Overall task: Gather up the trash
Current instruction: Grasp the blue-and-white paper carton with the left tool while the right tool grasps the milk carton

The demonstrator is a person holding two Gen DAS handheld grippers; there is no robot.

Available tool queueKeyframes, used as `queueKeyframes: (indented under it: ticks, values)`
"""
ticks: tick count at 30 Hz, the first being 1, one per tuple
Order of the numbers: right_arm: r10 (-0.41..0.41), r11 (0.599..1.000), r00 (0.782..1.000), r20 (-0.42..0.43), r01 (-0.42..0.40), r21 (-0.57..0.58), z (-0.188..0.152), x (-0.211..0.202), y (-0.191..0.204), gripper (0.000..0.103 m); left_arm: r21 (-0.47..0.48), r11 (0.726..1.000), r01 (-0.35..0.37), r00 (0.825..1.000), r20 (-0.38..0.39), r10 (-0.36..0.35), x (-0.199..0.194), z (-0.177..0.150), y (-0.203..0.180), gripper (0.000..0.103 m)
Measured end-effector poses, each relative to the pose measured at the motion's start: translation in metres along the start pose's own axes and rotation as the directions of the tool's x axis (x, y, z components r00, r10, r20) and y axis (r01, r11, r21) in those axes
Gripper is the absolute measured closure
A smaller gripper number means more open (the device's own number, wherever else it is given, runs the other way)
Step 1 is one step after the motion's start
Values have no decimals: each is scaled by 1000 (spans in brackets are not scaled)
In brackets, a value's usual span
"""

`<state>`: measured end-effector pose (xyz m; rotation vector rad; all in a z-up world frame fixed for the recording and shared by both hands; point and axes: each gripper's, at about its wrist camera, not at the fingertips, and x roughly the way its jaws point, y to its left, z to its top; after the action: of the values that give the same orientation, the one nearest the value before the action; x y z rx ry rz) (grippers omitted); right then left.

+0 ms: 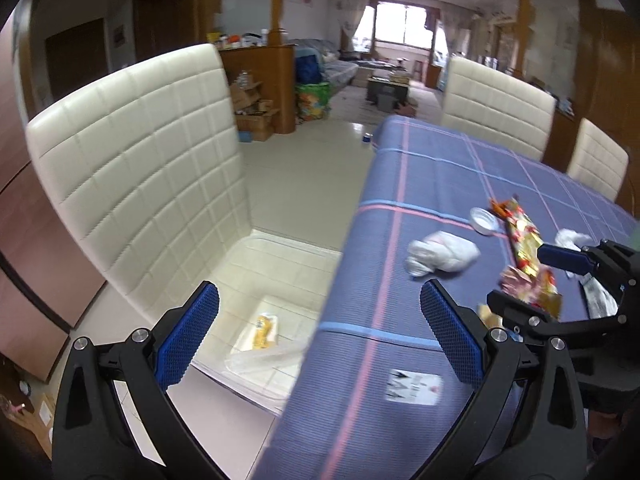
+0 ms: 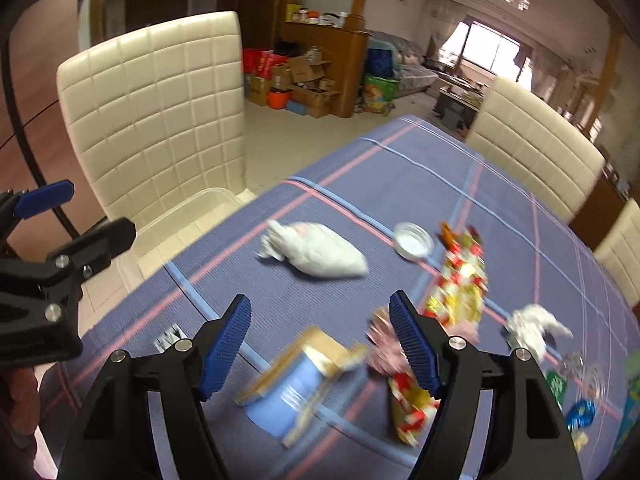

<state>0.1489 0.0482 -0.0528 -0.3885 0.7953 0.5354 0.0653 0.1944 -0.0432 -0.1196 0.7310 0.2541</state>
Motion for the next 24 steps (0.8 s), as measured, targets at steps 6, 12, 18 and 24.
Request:
queueKeyframes:
  ticks: [6, 12, 18, 24]
  values:
    - [-56, 992, 998, -11, 56, 111, -30, -20, -45, 33, 55, 996, 69, 997, -26, -68, -3, -3, -48, 4]
    - [-109, 970, 994, -27, 112, 217, -59, -33, -86, 33, 79, 988, 131, 989, -72, -126, 0, -10, -94, 4]
    - [-119, 956, 992, -33, 124, 264, -80, -41, -114, 33, 113, 977, 180, 980, -104, -169, 6, -13, -133, 4]
    - [-119, 942, 992, -40, 126, 312, -97, -43, -137, 33, 146, 970, 196, 976, -127, -178, 14, -16, -161, 4]
